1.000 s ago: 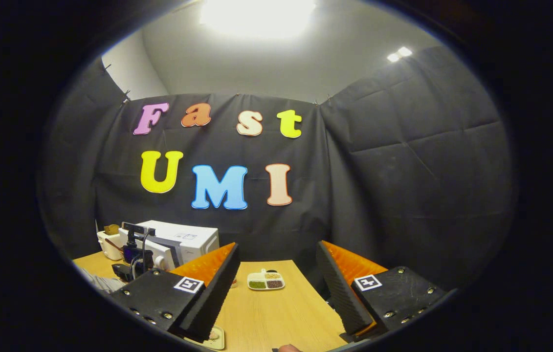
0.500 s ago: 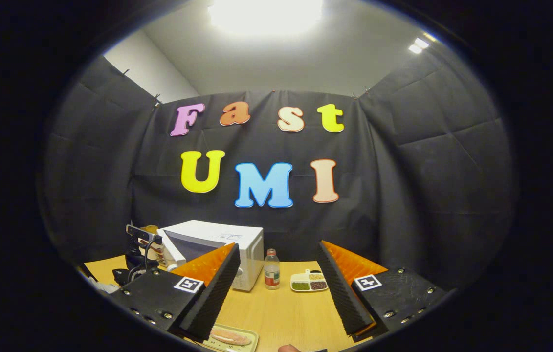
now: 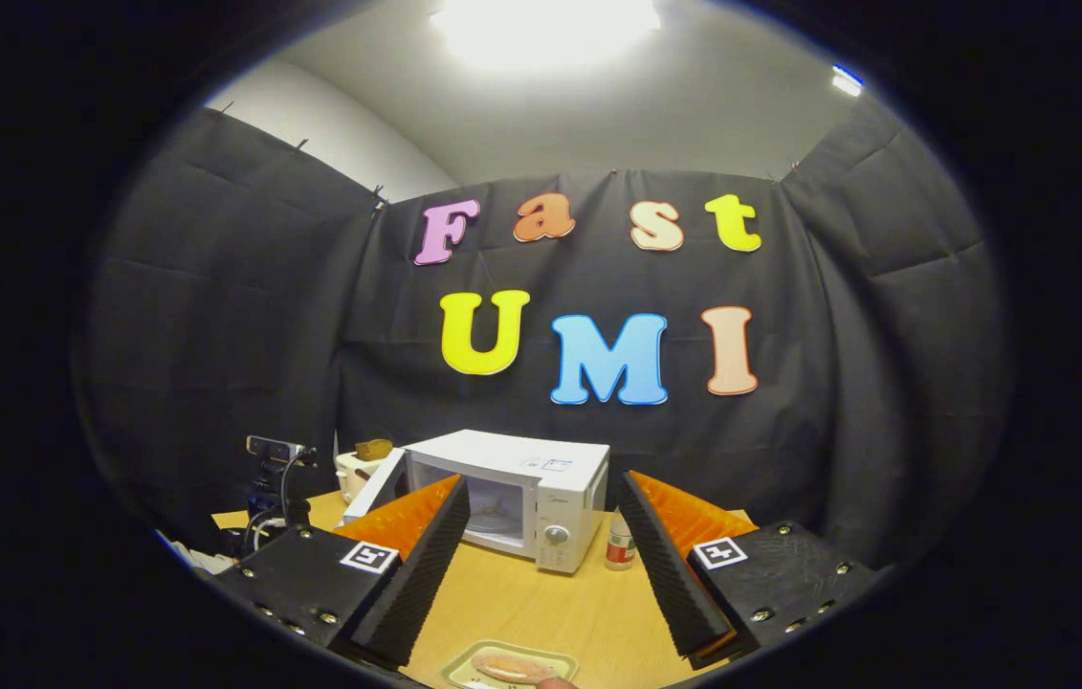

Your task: Open the microwave oven with the left hand, put the food in, and close the microwave oven.

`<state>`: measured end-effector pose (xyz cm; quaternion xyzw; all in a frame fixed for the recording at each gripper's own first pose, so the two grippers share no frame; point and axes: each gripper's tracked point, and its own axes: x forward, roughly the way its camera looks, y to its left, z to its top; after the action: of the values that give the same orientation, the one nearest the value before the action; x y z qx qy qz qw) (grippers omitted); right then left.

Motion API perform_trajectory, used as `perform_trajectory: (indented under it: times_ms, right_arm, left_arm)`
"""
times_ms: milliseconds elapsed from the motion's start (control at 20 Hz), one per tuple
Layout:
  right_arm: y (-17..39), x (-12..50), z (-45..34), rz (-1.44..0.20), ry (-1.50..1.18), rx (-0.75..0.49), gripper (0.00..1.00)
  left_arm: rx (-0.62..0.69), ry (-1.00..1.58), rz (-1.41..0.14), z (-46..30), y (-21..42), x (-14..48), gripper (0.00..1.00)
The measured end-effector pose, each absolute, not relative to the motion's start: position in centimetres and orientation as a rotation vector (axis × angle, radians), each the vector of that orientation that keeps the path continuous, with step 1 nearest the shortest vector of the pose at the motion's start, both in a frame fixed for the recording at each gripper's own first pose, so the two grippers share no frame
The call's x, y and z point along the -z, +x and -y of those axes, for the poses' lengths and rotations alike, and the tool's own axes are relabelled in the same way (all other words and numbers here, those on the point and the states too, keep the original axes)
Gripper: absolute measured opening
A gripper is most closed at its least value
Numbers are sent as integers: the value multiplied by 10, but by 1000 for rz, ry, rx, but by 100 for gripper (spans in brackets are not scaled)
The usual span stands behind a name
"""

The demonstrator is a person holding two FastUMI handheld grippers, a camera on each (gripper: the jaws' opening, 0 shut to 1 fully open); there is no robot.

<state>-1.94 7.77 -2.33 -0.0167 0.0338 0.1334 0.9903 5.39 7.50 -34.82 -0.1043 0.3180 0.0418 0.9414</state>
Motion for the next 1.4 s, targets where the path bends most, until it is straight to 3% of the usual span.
perform_trajectory:
  times_ms: [50, 150, 200, 250, 500, 1100, 1250, 1400]
  right_arm:
    - [-19, 24, -84, -70, -33, -282, 96]
    - [-19, 24, -100, -71, -20, -309, 96]
    - [-20, 24, -107, -71, -17, -321, 96]
    - [-21, 24, -114, -69, -18, -330, 96]
    - [-24, 25, -141, -54, -41, -351, 96]
    - [-20, 41, -174, -106, -40, -282, 96]
    - [-21, 41, -183, -109, -57, -287, 96]
    - [-20, 41, -188, -114, -76, -292, 96]
  left_arm:
    - [-87, -210, -650, -81, 51, 348, 25]
    - [-69, -205, -663, -90, 48, 350, 26]
    - [-64, -204, -666, -96, 47, 351, 32]
    - [-61, -204, -669, -101, 46, 350, 29]
    - [-41, -204, -685, -121, 45, 355, 73]
    - [127, -185, -703, -188, 51, 365, 79]
    - [137, -188, -717, -215, 53, 370, 90]
    - [167, -181, -733, -212, 49, 367, 93]
